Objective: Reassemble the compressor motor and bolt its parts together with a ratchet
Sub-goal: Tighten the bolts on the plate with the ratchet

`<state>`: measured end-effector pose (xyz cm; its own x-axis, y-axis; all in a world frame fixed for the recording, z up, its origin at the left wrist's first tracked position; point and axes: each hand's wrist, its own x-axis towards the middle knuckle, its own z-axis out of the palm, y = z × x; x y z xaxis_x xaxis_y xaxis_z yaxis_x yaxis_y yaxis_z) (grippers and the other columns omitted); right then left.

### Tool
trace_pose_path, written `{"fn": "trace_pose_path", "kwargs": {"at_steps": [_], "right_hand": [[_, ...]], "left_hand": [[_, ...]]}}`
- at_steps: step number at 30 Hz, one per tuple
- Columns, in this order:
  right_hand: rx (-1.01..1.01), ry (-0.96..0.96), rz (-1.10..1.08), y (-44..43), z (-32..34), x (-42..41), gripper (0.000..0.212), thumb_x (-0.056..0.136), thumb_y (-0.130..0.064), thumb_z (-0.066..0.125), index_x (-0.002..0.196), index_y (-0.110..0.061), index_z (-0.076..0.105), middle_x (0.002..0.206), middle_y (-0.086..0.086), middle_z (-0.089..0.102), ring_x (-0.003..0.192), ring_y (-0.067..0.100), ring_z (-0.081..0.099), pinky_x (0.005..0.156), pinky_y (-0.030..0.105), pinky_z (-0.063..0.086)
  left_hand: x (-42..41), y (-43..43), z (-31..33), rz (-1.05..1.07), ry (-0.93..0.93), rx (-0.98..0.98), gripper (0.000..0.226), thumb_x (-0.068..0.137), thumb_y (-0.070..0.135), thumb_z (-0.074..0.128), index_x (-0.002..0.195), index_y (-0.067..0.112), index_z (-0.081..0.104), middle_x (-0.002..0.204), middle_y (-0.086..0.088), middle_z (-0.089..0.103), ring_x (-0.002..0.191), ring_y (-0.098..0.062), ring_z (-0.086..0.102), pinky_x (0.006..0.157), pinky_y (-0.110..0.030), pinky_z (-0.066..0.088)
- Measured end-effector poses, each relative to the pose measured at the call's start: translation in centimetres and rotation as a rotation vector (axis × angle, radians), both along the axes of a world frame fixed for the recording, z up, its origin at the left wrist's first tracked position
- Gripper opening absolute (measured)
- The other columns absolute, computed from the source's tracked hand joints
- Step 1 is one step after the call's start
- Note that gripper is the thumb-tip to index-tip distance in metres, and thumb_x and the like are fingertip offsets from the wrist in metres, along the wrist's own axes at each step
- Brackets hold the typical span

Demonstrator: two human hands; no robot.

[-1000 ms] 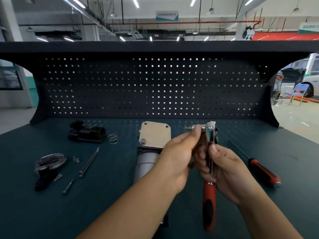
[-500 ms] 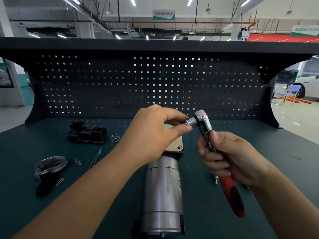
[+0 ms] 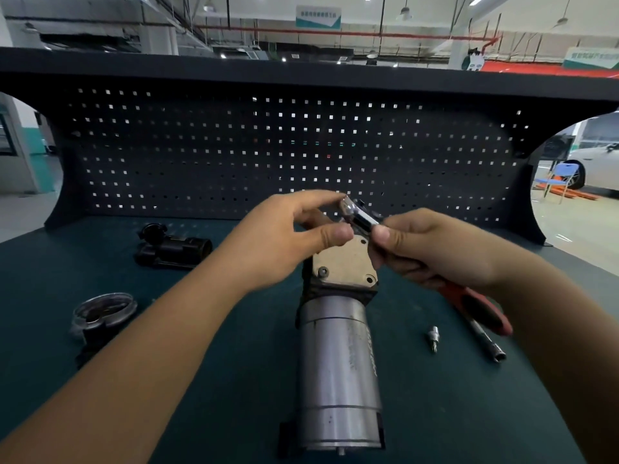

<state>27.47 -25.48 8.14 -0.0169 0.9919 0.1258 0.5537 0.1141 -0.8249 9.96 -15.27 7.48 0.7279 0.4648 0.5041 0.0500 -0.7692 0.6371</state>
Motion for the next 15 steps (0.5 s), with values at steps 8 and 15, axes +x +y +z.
{"fn": "trace_pose_path", "kwargs": {"at_steps": [8,15], "right_hand": [[0.073,-0.435,-0.058,0.3,1.5,-0.2,0.036,0.077,-0.051,0.062,0.065,-0.018,0.053,0.05,-0.002,0.051,0.043,0.011,0.051,0.043,0.025,0.046],[-0.004,-0.568,-0.169,-1.5,1.1,2.8,0.042,0.079,-0.053,0.058,0.059,-0.017,0.051,0.049,0.003,0.057,0.039,0.016,0.043,0.04,0.027,0.041]], "left_hand": [[0.2,0.8,-0.2,-0.142,-0.15,-0.063,0.027,0.073,0.045,0.06,0.097,0.033,0.064,0.085,0.009,0.071,0.08,-0.006,0.067,0.073,-0.021,0.053],[0.4,1.7,-2.1,-0.15,-0.305,-0.208,0.026,0.077,0.039,0.058,0.101,0.031,0.064,0.088,0.012,0.073,0.086,0.002,0.065,0.078,-0.012,0.048]]}}
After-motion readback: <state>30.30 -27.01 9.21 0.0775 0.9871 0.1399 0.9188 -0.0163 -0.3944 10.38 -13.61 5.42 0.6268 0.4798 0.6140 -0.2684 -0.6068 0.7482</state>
